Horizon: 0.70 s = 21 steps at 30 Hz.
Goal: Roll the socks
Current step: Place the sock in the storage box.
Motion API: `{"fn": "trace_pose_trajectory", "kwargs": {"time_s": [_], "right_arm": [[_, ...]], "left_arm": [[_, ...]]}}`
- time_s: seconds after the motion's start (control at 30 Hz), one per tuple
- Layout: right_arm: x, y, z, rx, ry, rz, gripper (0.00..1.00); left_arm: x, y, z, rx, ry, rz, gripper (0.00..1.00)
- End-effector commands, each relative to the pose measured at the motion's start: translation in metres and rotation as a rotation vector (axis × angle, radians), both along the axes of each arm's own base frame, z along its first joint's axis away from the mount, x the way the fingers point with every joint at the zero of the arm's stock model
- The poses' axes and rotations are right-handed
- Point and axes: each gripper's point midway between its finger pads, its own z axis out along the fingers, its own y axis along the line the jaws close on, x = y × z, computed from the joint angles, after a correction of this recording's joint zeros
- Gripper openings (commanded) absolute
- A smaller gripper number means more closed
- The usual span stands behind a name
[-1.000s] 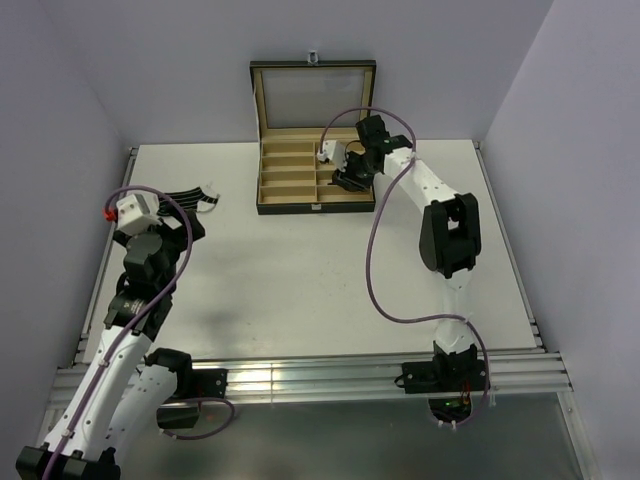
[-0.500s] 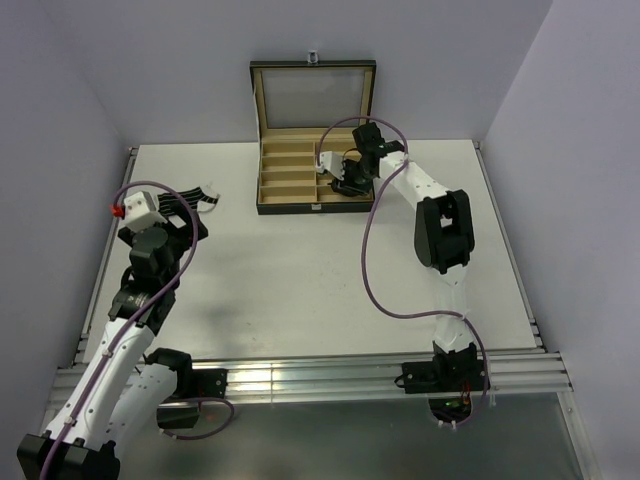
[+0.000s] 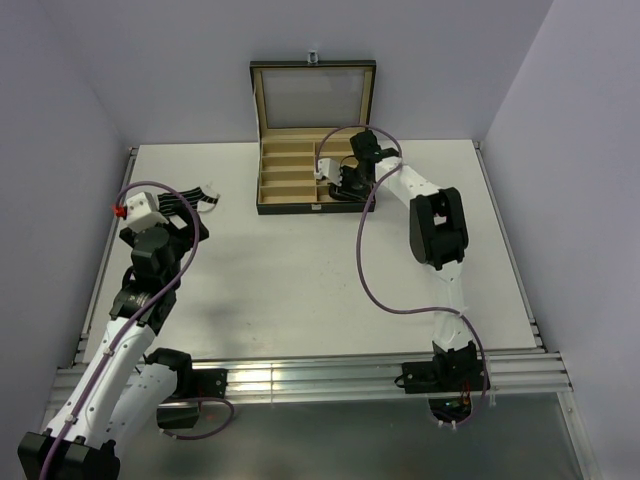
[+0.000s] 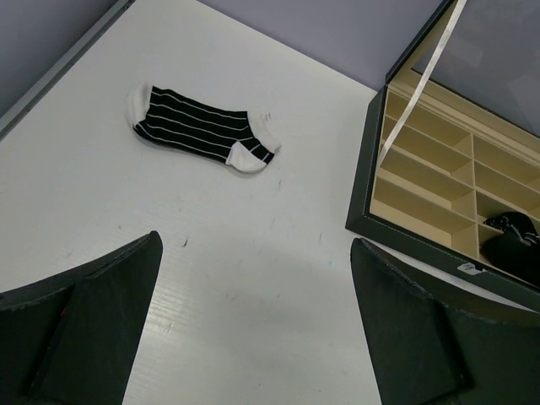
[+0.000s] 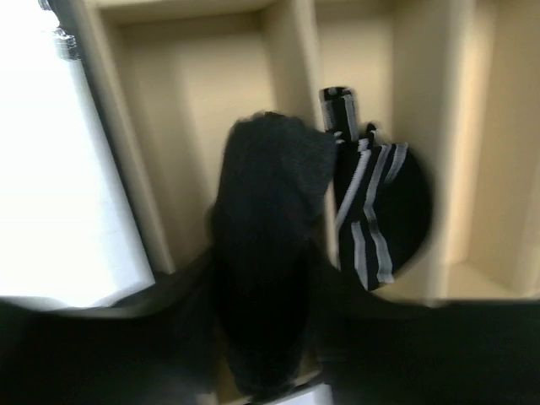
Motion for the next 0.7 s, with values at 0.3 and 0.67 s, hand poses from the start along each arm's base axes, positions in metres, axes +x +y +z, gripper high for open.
{"fn": "trace_pose_trajectory", "kwargs": {"time_s": [0.3,0.67], "right_arm": [[0.002,0.011,0.003,0.031,-0.033,0.064,0.74],[-0.007,0.004,0.061,0.085,-0.040,0.080,0.61]], "left_arm": [[0.003,-0.002,0.010,-0.001,-0.041,-0.012,0.99],[0.003,-0.003,0.011,-0.007,-0.048,-0.013,0.98]]}}
